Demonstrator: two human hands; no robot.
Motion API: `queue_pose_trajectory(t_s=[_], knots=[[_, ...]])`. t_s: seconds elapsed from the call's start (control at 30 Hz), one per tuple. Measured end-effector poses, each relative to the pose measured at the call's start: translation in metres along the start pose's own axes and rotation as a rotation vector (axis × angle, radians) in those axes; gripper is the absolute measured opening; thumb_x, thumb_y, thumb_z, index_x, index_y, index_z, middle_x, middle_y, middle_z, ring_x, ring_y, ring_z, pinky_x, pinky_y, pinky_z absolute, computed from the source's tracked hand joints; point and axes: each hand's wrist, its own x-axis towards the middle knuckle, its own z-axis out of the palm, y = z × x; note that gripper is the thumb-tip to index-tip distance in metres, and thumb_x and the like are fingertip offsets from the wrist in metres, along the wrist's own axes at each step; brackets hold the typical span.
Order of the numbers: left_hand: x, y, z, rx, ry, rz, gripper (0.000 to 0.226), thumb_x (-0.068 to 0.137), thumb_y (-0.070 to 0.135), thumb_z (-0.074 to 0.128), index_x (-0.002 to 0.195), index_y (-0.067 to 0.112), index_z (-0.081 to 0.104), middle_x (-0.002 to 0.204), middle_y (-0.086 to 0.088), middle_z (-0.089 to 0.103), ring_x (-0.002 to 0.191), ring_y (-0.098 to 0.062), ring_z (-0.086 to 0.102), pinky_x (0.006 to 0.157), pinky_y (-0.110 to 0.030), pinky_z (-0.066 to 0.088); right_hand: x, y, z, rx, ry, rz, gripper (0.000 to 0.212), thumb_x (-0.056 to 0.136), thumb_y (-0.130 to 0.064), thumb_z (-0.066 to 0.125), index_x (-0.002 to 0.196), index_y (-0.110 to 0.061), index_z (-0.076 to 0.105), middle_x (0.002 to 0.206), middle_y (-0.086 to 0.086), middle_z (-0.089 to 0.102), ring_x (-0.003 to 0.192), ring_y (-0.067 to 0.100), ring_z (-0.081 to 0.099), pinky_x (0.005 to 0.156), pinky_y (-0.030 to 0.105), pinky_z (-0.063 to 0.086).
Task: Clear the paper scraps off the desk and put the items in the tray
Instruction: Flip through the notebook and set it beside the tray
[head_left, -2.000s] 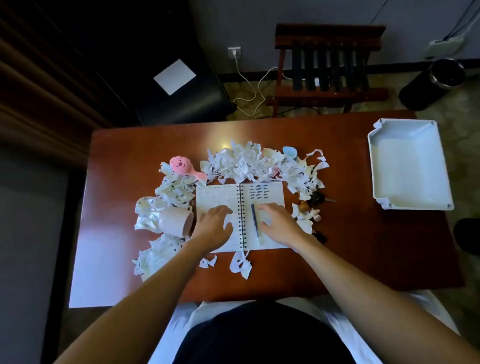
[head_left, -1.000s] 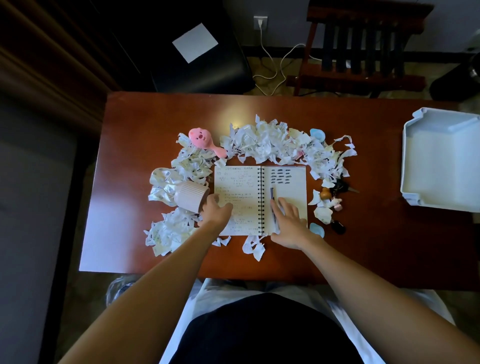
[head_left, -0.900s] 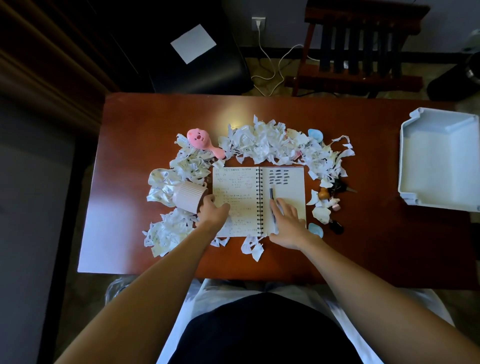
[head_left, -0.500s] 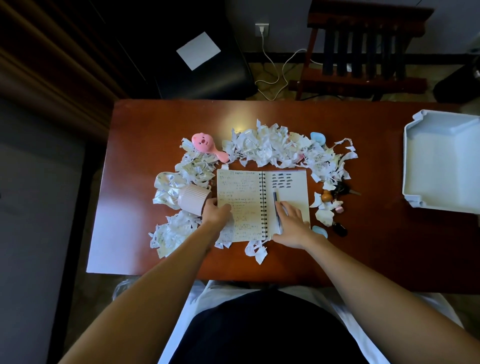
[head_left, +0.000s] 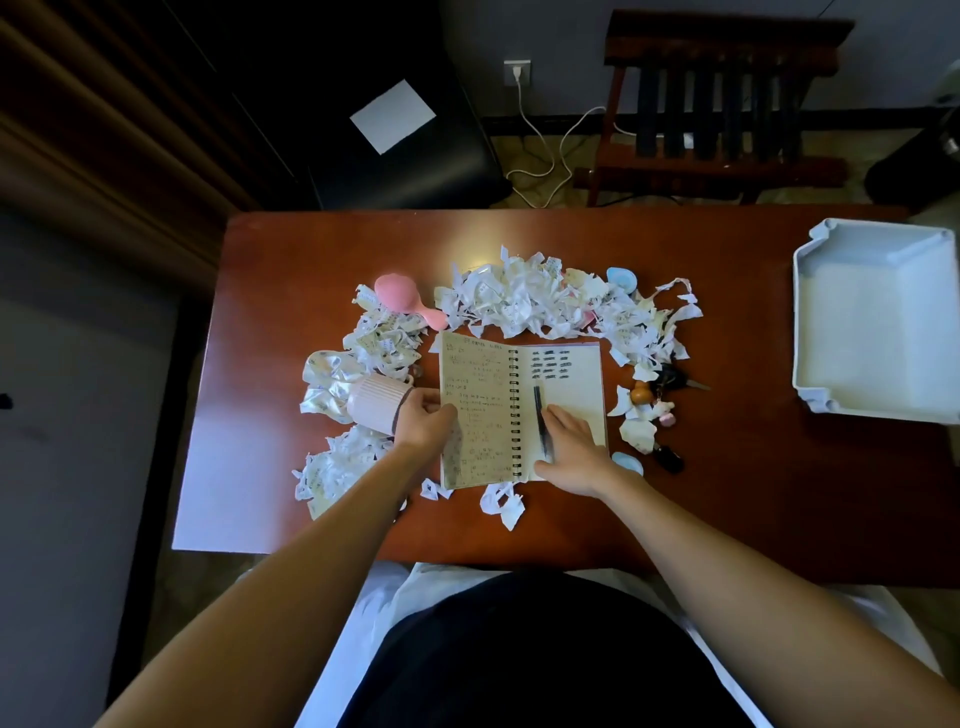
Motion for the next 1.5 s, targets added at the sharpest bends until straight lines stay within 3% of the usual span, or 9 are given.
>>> queue_pose_trajectory(t_s=[0.17, 0.33, 0.63, 0.77, 0.97, 1.07, 1.27, 1.37, 1.5], knots=[[-0.009, 0.003, 0.010, 0.022, -0.002, 0.084, 0.015, 0.094, 0.014, 0.055, 0.108, 0.009, 0.052, 0.102, -0.009, 0.064, 0.088, -0.015, 0.068, 0.066, -0.025, 0.056, 0.006, 0.010, -0.006, 0.217, 0.032, -0.057, 0.050, 0.088, -0.021, 0.056, 0.137, -0.024, 0.047, 0.137, -0.002, 0.046, 0.133, 0.026, 0.038, 0.108, 0.048, 0.037], [-0.023, 0.010, 0.026, 0.061, -0.001, 0.165, 0.016, 0.093, 0.016, 0.060, 0.106, 0.010, 0.052, 0.102, -0.005, 0.060, 0.083, -0.009, 0.063, 0.051, -0.014, 0.048, 0.003, 0.011, -0.023, 0.708, 0.120, 0.152, 0.046, 0.101, -0.013, 0.040, 0.146, -0.019, 0.041, 0.154, 0.003, 0.036, 0.142, 0.020, 0.034, 0.115, 0.043, 0.034], [-0.041, 0.021, 0.062, 0.083, 0.044, 0.281, 0.020, 0.086, 0.019, 0.069, 0.100, 0.018, 0.054, 0.102, 0.002, 0.060, 0.092, -0.012, 0.061, 0.074, -0.029, 0.055, -0.003, 0.020, -0.049, 0.899, 0.057, 0.118, 0.030, 0.102, -0.018, 0.043, 0.127, -0.023, 0.060, 0.128, 0.001, 0.062, 0.119, 0.023, 0.057, 0.103, 0.041, 0.048], [-0.045, 0.022, 0.081, 0.063, 0.007, 0.283, 0.029, 0.085, 0.026, 0.073, 0.106, 0.018, 0.055, 0.106, 0.000, 0.061, 0.093, -0.013, 0.060, 0.081, -0.032, 0.056, -0.015, 0.016, -0.064, 0.994, 0.024, 0.025, 0.025, 0.105, -0.029, 0.040, 0.115, -0.027, 0.063, 0.116, -0.004, 0.068, 0.109, 0.012, 0.063, 0.093, 0.038, 0.054], [-0.043, 0.014, 0.102, 0.095, -0.061, 0.240, 0.047, 0.082, 0.045, 0.075, 0.118, 0.020, 0.057, 0.119, 0.001, 0.057, 0.102, -0.013, 0.058, 0.091, -0.038, 0.054, -0.024, 0.016, -0.077, 1.047, -0.018, -0.064, 0.028, 0.104, -0.032, 0.041, 0.111, -0.023, 0.066, 0.108, 0.000, 0.073, 0.097, 0.013, 0.070, 0.080, 0.035, 0.059], [-0.040, 0.009, 0.107, 0.138, -0.087, 0.232, 0.047, 0.085, 0.048, 0.070, 0.123, 0.022, 0.058, 0.126, 0.001, 0.057, 0.104, -0.014, 0.059, 0.090, -0.040, 0.054, -0.024, 0.020, -0.077, 0.936, 0.027, -0.066, 0.023, 0.097, -0.033, 0.053, 0.114, -0.021, 0.063, 0.110, 0.005, 0.070, 0.100, 0.015, 0.068, 0.086, 0.039, 0.058], [-0.030, -0.009, 0.104, 0.248, -0.086, 0.199, 0.033, 0.096, 0.031, 0.060, 0.128, 0.024, 0.056, 0.138, 0.000, 0.050, 0.117, -0.018, 0.053, 0.085, -0.029, 0.045, -0.019, 0.028, -0.077, 0.653, 0.084, -0.062, 0.021, 0.096, -0.014, 0.054, 0.115, -0.023, 0.056, 0.099, -0.015, 0.064, 0.092, 0.004, 0.063, 0.090, 0.038, 0.055], [-0.026, -0.022, 0.098, 0.323, -0.058, 0.169, 0.032, 0.098, 0.024, 0.057, 0.129, 0.021, 0.054, 0.140, -0.002, 0.047, 0.116, -0.017, 0.052, 0.078, -0.024, 0.046, -0.015, 0.030, -0.074, 0.610, 0.082, -0.037, 0.027, 0.096, -0.006, 0.053, 0.120, -0.019, 0.056, 0.098, -0.011, 0.064, 0.094, 0.013, 0.066, 0.088, 0.043, 0.057], [-0.025, -0.044, 0.087, 0.399, -0.035, 0.137, 0.031, 0.096, 0.023, 0.056, 0.126, 0.017, 0.054, 0.129, -0.005, 0.047, 0.093, -0.017, 0.060, 0.049, -0.020, 0.052, -0.013, 0.027, -0.070, 0.645, 0.098, -0.003, 0.030, 0.096, -0.004, 0.054, 0.124, -0.016, 0.054, 0.096, -0.009, 0.062, 0.088, 0.014, 0.064, 0.088, 0.043, 0.057]])
